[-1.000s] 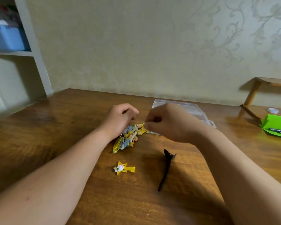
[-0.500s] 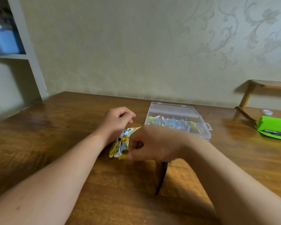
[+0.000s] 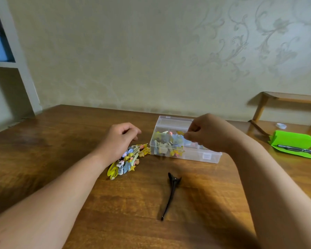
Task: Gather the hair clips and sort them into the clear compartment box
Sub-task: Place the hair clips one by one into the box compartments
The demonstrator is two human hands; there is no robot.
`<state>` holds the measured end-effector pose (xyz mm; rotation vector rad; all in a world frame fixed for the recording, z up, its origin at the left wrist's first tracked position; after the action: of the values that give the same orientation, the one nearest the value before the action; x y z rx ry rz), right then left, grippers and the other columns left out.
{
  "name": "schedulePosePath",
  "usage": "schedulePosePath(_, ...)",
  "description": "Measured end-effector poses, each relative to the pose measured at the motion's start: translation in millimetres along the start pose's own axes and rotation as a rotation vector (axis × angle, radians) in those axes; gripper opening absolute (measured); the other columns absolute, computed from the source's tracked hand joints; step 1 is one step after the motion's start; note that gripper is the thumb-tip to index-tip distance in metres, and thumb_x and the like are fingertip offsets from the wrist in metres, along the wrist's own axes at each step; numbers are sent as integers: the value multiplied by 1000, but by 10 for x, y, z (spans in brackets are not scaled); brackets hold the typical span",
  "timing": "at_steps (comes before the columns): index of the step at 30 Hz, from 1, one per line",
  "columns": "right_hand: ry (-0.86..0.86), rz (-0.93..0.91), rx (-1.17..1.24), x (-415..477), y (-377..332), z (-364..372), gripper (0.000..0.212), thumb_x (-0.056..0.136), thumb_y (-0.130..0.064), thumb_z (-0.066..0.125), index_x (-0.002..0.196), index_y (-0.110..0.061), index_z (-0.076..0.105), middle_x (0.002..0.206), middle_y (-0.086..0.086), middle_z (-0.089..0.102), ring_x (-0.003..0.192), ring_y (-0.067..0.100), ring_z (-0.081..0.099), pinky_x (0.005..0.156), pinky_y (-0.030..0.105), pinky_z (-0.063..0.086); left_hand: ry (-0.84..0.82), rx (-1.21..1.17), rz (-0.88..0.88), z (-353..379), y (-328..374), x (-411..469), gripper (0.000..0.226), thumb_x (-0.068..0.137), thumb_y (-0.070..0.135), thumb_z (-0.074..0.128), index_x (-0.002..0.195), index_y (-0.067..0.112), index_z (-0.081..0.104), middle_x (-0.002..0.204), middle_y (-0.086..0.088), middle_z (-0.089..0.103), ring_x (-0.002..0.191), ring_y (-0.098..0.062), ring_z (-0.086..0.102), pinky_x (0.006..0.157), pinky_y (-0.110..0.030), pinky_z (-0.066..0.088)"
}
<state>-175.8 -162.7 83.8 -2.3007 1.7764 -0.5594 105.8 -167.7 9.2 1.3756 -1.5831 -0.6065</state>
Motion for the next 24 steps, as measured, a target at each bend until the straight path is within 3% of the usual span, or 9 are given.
schedulePosePath(6, -14, 206, -71, 88, 237, 141, 26, 83, -36, 79, 82, -10, 81, 80, 6, 79, 80, 29, 77, 78, 48, 67, -23, 23, 5, 17, 20, -9, 26, 110, 25, 54, 105, 29, 80, 96, 7, 77, 101, -8, 68, 86, -31, 50)
schedulePosePath(8, -39, 226, -70, 103, 253, 176, 29, 81, -36, 80, 84, -7, 80, 82, 9, 80, 72, 27, 76, 76, 50, 67, -25, 26, 8, 19, 24, -8, 26, 111, 26, 54, 106, 30, 79, 96, 8, 76, 101, -6, 67, 85, -30, 48)
schedulePosePath(12, -49, 229, -72, 121, 279, 197, 28, 82, -34, 78, 85, -6, 80, 84, 11, 80, 74, 30, 76, 76, 51, 67, -42, 30, 15, 20, 24, -8, 26, 110, 27, 54, 107, 30, 79, 98, 9, 77, 102, -6, 67, 88, -31, 50)
schedulePosePath(15, -22, 220, -85, 136, 310, 185, 25, 85, -31, 75, 82, -7, 79, 81, 10, 80, 64, 26, 70, 75, 50, 66, -41, 27, 18, 18, 23, -5, 26, 110, 26, 54, 108, 29, 79, 98, 9, 77, 103, -6, 67, 88, -29, 50)
schedulePosePath(20, -9, 195, -136, 151, 292, 263, 27, 87, -32, 67, 83, -9, 80, 82, 9, 79, 59, 16, 57, 61, 35, 57, -45, 28, 20, 20, 20, 1, 25, 110, 27, 55, 107, 30, 79, 97, 9, 77, 103, -6, 67, 87, -28, 49)
schedulePosePath(24, -33, 134, -127, 128, 190, 342, 26, 95, -32, 65, 82, -16, 81, 79, 3, 79, 69, 19, 72, 74, 41, 66, -52, 35, 28, 21, 24, -2, 25, 110, 27, 54, 108, 29, 79, 97, 9, 77, 103, -6, 68, 88, -29, 49)
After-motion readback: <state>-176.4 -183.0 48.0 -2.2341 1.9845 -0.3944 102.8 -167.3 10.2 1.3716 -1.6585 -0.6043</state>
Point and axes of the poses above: each hand's wrist, its own x-axis towards the middle knuckle, its own z-axis out of the palm, y = z × x, the point moved 2 cm from there along x, towards the middle knuckle
